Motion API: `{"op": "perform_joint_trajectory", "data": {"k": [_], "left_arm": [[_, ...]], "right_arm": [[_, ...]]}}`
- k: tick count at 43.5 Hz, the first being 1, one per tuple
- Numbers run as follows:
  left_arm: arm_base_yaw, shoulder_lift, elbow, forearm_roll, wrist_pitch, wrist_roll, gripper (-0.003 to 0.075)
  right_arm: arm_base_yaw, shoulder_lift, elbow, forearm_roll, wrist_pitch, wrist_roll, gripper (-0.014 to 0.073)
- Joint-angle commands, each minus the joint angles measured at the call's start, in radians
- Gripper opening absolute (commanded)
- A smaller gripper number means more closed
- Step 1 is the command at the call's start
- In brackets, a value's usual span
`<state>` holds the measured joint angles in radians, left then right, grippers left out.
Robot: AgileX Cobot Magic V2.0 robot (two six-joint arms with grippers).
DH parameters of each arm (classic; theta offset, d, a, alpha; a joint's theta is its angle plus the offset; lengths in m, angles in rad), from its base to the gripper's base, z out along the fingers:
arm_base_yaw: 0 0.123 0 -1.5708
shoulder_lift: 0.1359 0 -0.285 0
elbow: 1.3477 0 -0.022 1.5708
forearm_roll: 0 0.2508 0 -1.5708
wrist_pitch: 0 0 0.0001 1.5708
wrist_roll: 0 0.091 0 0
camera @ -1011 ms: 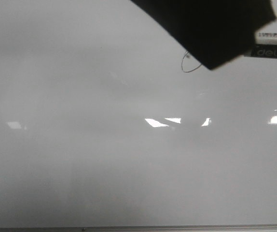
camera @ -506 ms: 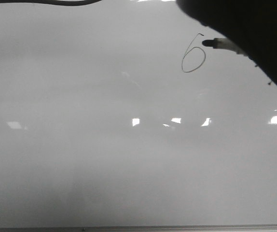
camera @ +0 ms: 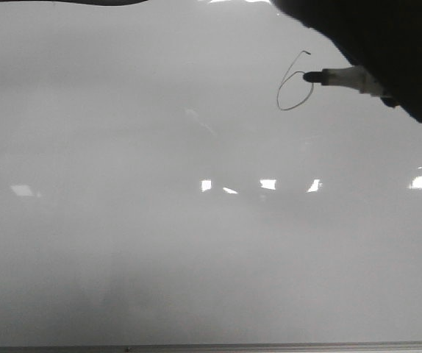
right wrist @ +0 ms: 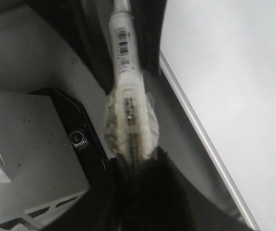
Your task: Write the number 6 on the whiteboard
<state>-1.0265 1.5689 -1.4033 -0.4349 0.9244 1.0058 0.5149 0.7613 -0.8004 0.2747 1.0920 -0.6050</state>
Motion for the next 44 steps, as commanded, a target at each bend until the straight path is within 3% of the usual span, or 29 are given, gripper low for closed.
{"op": "perform_joint_trajectory", "data": {"k": [1, 6, 11, 16, 20, 25, 31, 38, 44], "left_arm": [[-0.007, -0.038, -0.032, -0.040, -0.030, -0.019, 0.0073], [-0.005, -0.038, -0.032, -0.023, -0.030, -0.028, 0.0073], [-0.005, -0.038, -0.049, 0.127, -0.028, -0.173, 0.0073], [-0.003, -0.039, -0.082, 0.389, 0.012, -0.409, 0.0073], [0.016, -0.041, -0.109, 0.623, 0.080, -0.682, 0.0073], [0.080, -0.062, -0.113, 0.807, 0.185, -0.936, 0.0073], [0.198, -0.153, -0.052, 0.849, 0.230, -1.012, 0.0073], [0.373, -0.343, 0.115, 0.853, 0.141, -1.054, 0.0073], [0.572, -0.507, 0.274, 0.853, -0.014, -1.123, 0.0073]], "right_arm": [[0.000, -0.006, -0.022, 0.015, -0.061, 0.011, 0.0175], [0.000, -0.006, -0.022, 0.013, -0.061, 0.011, 0.0449], [0.000, -0.006, -0.022, -0.012, -0.052, 0.024, 0.0599], [0.000, -0.006, -0.022, -0.084, -0.050, 0.108, 0.0601], [0.000, -0.006, -0.022, -0.162, -0.051, 0.214, 0.0601], [0.000, -0.006, -0.022, -0.237, -0.050, 0.306, 0.0601], [0.000, -0.006, -0.022, -0.269, -0.051, 0.321, 0.0601], [0.000, -0.006, -0.022, -0.269, -0.056, 0.321, 0.0601], [0.000, -0.006, -0.022, -0.269, -0.082, 0.322, 0.0601]]}}
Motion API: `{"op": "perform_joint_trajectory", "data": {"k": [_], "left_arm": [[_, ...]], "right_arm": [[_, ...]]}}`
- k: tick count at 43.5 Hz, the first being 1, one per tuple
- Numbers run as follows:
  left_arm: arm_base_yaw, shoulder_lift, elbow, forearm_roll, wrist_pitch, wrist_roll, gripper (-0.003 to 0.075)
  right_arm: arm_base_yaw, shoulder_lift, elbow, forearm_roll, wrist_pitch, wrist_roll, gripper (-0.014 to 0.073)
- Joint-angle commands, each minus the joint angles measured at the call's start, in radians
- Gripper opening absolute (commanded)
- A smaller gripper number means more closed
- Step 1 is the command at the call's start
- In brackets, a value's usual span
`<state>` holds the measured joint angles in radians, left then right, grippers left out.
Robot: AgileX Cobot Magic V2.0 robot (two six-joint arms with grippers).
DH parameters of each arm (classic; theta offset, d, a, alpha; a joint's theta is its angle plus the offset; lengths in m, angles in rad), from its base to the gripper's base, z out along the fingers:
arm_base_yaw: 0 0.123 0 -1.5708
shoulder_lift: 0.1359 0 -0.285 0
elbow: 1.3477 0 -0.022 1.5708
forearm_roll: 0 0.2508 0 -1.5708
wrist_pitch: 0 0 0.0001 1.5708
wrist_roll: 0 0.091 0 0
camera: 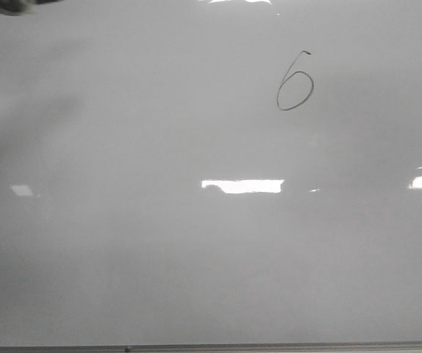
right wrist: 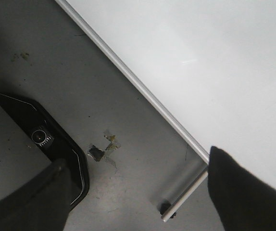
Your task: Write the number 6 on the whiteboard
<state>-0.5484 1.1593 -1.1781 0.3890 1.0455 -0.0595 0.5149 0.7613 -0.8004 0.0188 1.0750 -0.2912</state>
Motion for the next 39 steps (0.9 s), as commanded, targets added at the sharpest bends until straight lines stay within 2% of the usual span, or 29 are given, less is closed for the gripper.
{"op": "perform_joint_trajectory", "data": {"k": [1, 5, 10, 18, 25, 39], "left_arm": [[0.113, -0.111, 0.073, 0.029, -0.166, -0.074, 0.0073], [0.246, -0.193, 0.194, 0.025, -0.321, -0.139, 0.0073], [0.364, -0.233, 0.316, 0.023, -0.530, -0.226, 0.0073], [0.475, -0.203, 0.451, 0.023, -0.828, -0.330, 0.0073], [0.514, -0.111, 0.507, 0.023, -1.045, -0.341, 0.0073], [0.514, 0.123, 0.509, 0.023, -1.317, -0.338, 0.0073]], "right_arm": [[0.000, -0.006, -0.022, -0.013, -0.070, 0.008, 0.0601], [0.000, -0.006, -0.022, -0.013, -0.091, 0.008, 0.0601], [0.000, -0.006, -0.022, -0.013, -0.109, 0.008, 0.0601], [0.000, -0.006, -0.022, -0.013, -0.127, 0.008, 0.0601], [0.000, -0.006, -0.022, -0.013, -0.129, 0.008, 0.0601], [0.000, -0.006, -0.022, -0.013, -0.131, 0.008, 0.0601]]}}
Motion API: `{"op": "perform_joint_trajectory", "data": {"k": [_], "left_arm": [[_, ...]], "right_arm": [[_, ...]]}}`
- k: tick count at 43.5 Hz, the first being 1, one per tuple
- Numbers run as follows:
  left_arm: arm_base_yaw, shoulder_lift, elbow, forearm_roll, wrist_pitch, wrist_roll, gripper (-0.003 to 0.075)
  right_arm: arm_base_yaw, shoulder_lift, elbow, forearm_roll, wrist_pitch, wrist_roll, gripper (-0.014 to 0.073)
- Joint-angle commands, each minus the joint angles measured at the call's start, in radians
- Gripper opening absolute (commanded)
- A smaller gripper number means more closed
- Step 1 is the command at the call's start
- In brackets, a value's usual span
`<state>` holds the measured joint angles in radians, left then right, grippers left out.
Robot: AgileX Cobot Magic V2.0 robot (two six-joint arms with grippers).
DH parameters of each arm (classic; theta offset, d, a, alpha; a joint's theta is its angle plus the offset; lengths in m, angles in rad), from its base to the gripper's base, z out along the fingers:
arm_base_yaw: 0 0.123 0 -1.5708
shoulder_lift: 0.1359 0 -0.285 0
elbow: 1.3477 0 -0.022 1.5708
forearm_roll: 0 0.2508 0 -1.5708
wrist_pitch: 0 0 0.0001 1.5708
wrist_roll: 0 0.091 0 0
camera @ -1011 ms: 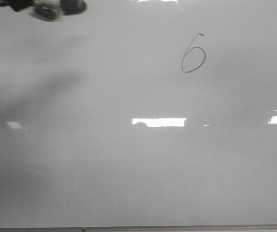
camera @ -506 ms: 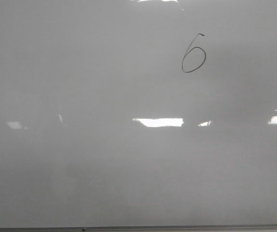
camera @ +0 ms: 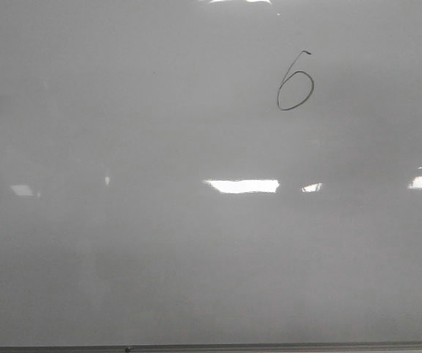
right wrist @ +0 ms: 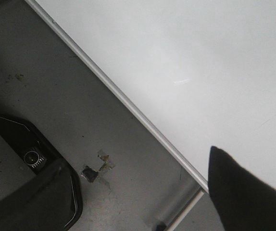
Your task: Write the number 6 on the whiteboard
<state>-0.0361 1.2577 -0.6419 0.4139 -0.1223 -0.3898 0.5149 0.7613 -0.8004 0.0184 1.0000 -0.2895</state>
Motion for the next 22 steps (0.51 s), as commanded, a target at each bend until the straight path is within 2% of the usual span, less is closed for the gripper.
{"op": "perform_joint_trajectory", "data": {"k": [1, 9, 13, 18, 22], "left_arm": [[0.001, 0.037, -0.027, -0.002, -0.166, -0.009, 0.0073], [0.001, 0.113, -0.027, -0.015, -0.259, -0.007, 0.0087], [0.001, 0.133, -0.027, -0.015, -0.275, -0.007, 0.0167], [0.001, 0.139, -0.027, -0.015, -0.277, -0.007, 0.0324], [0.001, 0.139, -0.029, -0.015, -0.271, -0.005, 0.0388]], "right_arm": [[0.000, -0.006, -0.022, -0.012, -0.056, 0.006, 0.0601], [0.000, -0.006, -0.022, -0.011, -0.056, 0.006, 0.0601], [0.000, -0.006, -0.022, -0.011, -0.056, 0.006, 0.0601], [0.000, -0.006, -0.022, -0.011, -0.056, 0.006, 0.0601], [0.000, -0.006, -0.022, -0.011, -0.056, 0.006, 0.0601]]}}
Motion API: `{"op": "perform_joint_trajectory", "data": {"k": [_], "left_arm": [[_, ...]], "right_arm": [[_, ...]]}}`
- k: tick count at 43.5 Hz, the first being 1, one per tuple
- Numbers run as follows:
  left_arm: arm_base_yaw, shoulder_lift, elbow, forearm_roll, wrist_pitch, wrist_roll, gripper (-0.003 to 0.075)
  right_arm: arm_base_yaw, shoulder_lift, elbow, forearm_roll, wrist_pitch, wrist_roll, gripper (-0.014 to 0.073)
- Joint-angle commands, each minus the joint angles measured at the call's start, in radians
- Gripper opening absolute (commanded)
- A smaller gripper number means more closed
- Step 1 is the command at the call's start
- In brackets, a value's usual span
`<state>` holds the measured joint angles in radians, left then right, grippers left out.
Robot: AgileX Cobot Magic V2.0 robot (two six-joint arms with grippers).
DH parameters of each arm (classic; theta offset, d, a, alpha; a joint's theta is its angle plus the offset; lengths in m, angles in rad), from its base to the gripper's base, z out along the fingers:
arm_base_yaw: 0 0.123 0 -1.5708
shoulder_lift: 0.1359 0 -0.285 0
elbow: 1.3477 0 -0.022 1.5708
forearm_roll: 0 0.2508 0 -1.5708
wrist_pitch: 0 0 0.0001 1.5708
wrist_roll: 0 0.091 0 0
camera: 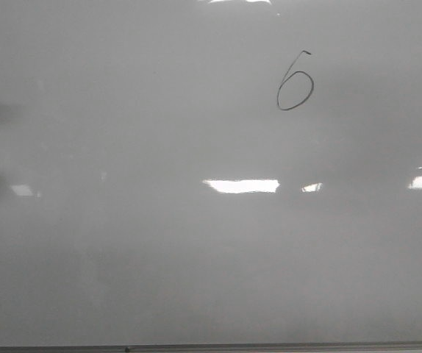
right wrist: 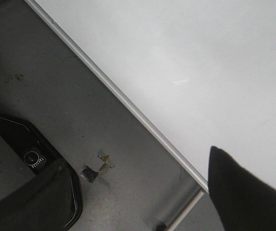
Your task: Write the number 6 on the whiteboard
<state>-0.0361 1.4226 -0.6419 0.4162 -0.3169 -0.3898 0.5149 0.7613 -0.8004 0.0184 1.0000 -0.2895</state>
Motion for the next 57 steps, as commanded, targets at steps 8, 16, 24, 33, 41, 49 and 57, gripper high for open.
{"op": "perform_joint_trajectory", "data": {"k": [8, 16, 24, 33, 41, 49, 57], "left_arm": [[0.001, -0.126, -0.056, 0.028, 0.116, -0.005, 0.0387], [-0.054, -0.323, -0.100, 0.027, 0.443, -0.005, 0.0387], [-0.229, -0.511, -0.183, 0.021, 0.820, 0.004, 0.0387], [-0.502, -0.643, -0.259, -0.184, 1.165, 0.190, 0.0387], [-0.695, -0.696, -0.259, -0.239, 1.155, 0.197, 0.0387], [-0.781, -0.696, -0.259, -0.225, 1.130, 0.199, 0.0349], [-0.788, -0.694, -0.259, -0.225, 1.126, 0.199, 0.0121]], "right_arm": [[0.000, -0.006, -0.068, -0.018, 0.001, 0.026, 0.0601], [0.000, -0.006, -0.172, -0.055, 0.101, 0.186, 0.0601], [0.000, -0.014, -0.225, -0.108, 0.168, 0.365, 0.0601], [0.000, -0.087, -0.222, -0.105, 0.172, 0.380, 0.0532], [0.000, -0.179, -0.182, -0.104, 0.164, 0.380, 0.0466], [0.000, -0.217, -0.132, -0.104, 0.150, 0.379, 0.0397], [0.000, -0.217, -0.129, -0.104, 0.138, 0.379, 0.0140]]}}
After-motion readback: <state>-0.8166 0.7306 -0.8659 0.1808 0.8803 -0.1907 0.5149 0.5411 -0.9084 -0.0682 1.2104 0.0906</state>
